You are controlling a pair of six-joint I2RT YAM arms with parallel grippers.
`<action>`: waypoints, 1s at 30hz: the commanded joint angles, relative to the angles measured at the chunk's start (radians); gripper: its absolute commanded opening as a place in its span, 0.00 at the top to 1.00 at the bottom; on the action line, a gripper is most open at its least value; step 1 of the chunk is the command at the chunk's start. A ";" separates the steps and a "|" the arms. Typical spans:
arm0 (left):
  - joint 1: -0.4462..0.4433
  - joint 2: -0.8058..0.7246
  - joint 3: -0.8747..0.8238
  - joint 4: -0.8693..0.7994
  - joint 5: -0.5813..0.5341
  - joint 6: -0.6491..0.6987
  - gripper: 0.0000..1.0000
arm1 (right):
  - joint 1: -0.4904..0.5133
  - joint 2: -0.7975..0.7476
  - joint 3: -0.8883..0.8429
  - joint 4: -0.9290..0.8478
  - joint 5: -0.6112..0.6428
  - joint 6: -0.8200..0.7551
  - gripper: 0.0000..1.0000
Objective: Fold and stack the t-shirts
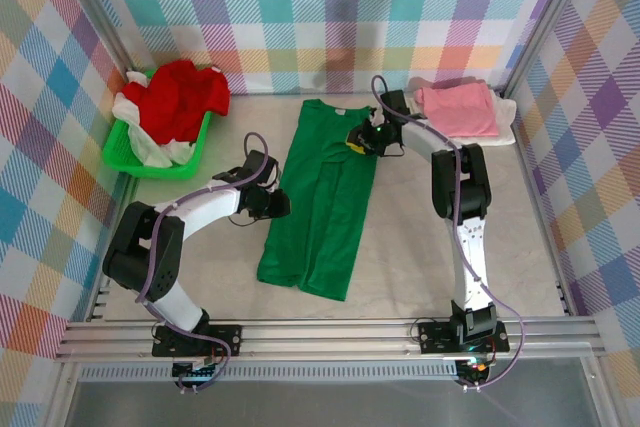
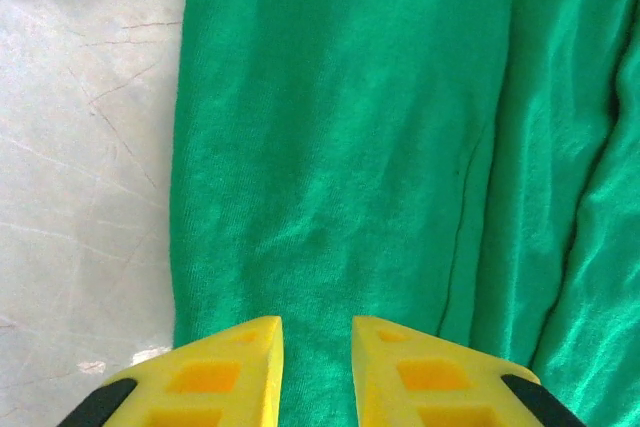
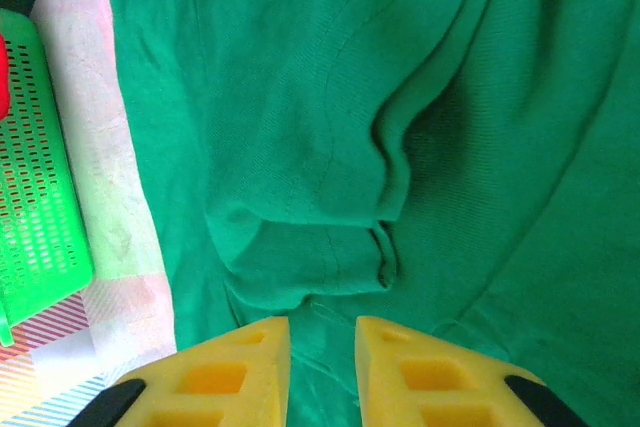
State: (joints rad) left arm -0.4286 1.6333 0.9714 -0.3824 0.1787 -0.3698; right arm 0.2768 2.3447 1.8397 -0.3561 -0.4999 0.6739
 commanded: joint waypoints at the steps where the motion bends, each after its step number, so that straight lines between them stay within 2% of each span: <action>1: 0.007 0.010 -0.020 0.012 -0.013 0.010 0.75 | 0.007 0.020 0.011 0.039 -0.022 0.018 0.76; 14: 0.007 0.008 -0.041 0.022 -0.023 0.008 0.75 | 0.015 0.105 0.084 -0.038 0.039 0.021 0.74; 20: 0.007 0.016 -0.044 0.022 -0.022 0.010 0.75 | 0.018 0.124 0.102 -0.018 0.022 0.035 0.71; 30: 0.007 0.023 -0.048 0.022 -0.026 0.009 0.75 | 0.032 0.163 0.177 -0.048 0.027 0.041 0.76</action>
State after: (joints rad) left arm -0.4286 1.6505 0.9390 -0.3626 0.1638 -0.3698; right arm 0.2962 2.4798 1.9896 -0.3740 -0.4789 0.7040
